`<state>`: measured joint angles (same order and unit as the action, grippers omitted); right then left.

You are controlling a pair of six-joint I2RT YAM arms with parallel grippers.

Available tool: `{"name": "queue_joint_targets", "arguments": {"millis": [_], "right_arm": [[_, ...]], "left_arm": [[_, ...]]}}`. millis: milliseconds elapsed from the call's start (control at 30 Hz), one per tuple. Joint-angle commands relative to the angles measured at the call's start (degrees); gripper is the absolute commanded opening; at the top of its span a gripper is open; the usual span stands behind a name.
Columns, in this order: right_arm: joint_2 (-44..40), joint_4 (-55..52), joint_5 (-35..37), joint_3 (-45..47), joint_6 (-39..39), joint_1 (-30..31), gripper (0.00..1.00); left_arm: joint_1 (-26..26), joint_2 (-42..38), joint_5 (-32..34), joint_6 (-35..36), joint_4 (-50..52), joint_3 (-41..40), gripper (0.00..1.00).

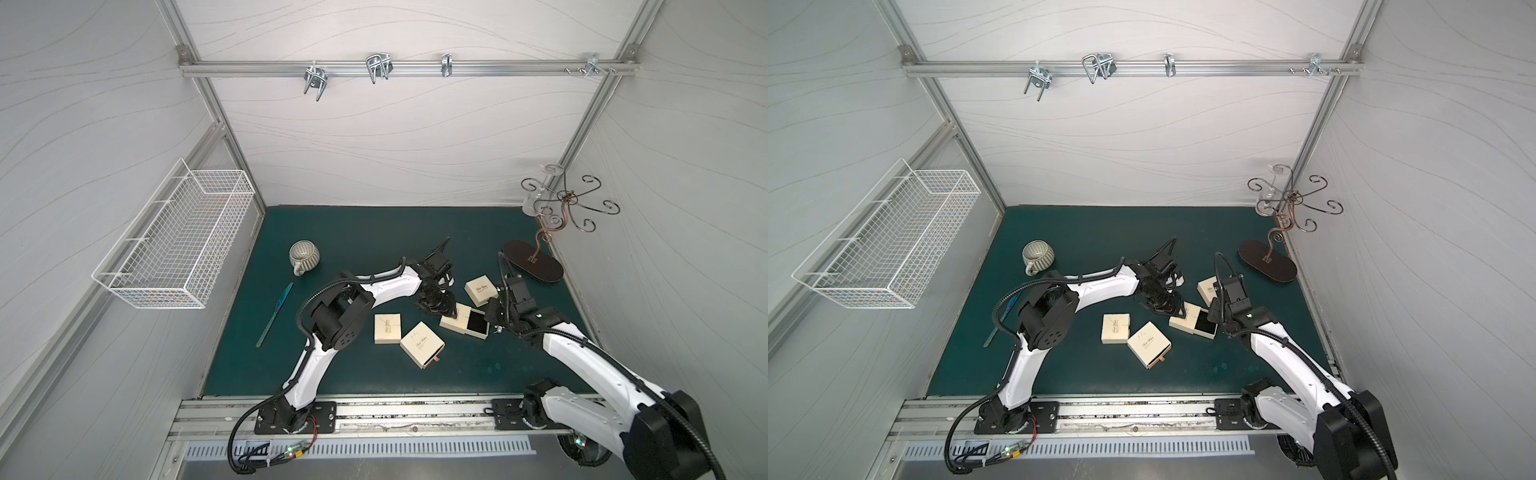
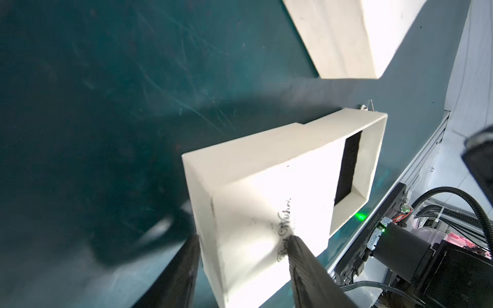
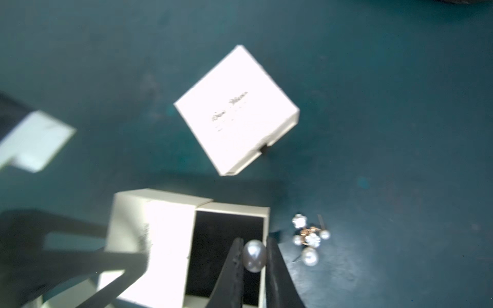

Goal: Take out the earrings from the drawer-style jewelry box
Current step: Pick up the earring from the drawer, then place the earring at the center of the board.

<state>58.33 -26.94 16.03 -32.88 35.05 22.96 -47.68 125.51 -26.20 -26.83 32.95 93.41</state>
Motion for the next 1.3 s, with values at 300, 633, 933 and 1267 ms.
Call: {"name": "queue_joint_targets", "arguments": {"millis": [300,633,933,1267], "right_arm": [[6.1,-0.3,-7.8,2.0,1.5,-6.8,0.13],[9.7,0.1,-10.0,0.9,0.4,-7.0,0.13],[9.8,0.2,-10.4,0.9,0.4,-7.0,0.20],[8.9,0.2,-10.4,1.2,0.3,-7.0,0.28]], "left_arm": [[-0.1,2.6,3.3,0.7,5.2,-1.7,0.55],[-0.3,2.2,3.2,0.8,4.8,-2.1,0.55],[-0.3,2.0,3.1,0.7,4.6,-2.4,0.56],[-0.3,2.0,3.0,0.8,4.6,-2.4,0.56]]}}
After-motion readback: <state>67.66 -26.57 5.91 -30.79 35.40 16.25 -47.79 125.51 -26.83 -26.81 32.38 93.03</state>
